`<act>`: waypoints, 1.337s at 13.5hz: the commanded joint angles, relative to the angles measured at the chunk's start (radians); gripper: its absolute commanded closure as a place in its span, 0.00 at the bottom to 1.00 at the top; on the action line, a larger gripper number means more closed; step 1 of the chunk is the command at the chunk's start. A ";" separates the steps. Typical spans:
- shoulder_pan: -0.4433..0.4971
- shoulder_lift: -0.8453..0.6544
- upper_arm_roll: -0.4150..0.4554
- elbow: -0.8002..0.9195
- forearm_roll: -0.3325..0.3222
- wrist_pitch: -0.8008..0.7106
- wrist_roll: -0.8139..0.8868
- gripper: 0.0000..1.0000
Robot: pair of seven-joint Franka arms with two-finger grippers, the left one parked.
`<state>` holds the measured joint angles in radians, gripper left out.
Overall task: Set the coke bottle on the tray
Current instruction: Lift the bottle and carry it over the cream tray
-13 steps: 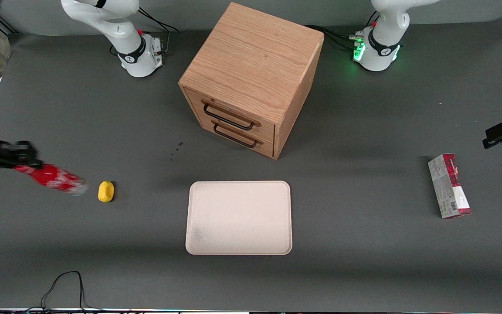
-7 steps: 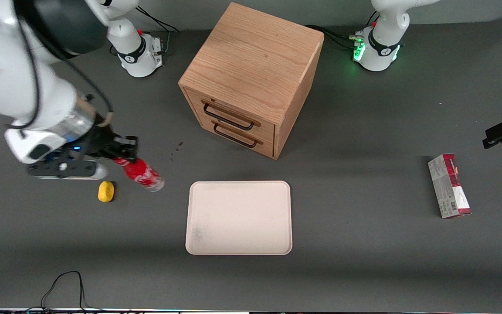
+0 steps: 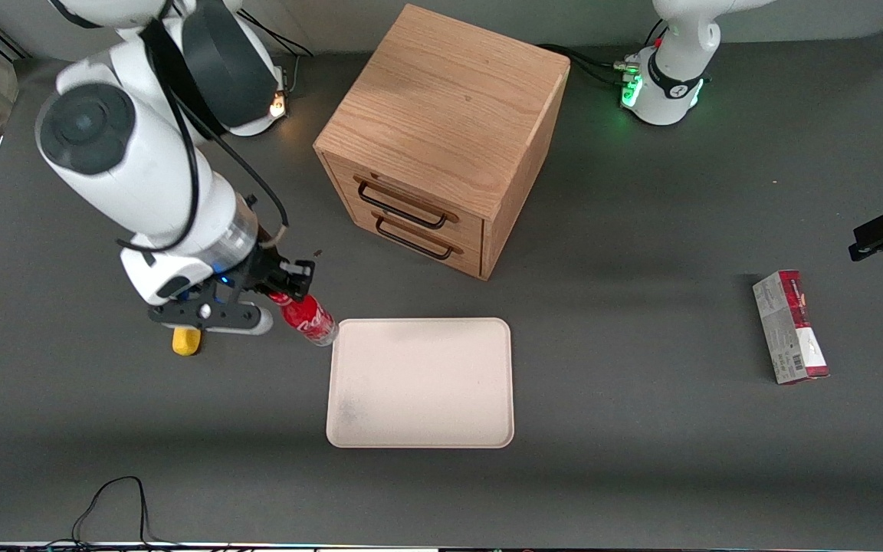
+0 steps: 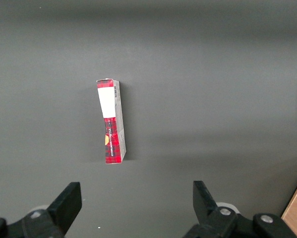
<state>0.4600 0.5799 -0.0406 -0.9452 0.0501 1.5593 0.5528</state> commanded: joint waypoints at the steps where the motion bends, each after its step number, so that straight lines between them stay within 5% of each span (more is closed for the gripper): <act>1: 0.000 0.112 -0.001 0.025 -0.009 0.082 -0.013 1.00; 10: -0.017 0.324 -0.007 0.023 -0.010 0.312 -0.090 1.00; 18: -0.015 0.342 -0.007 0.010 -0.032 0.340 -0.080 1.00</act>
<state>0.4464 0.9186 -0.0483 -0.9497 0.0323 1.8997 0.4838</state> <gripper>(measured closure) 0.674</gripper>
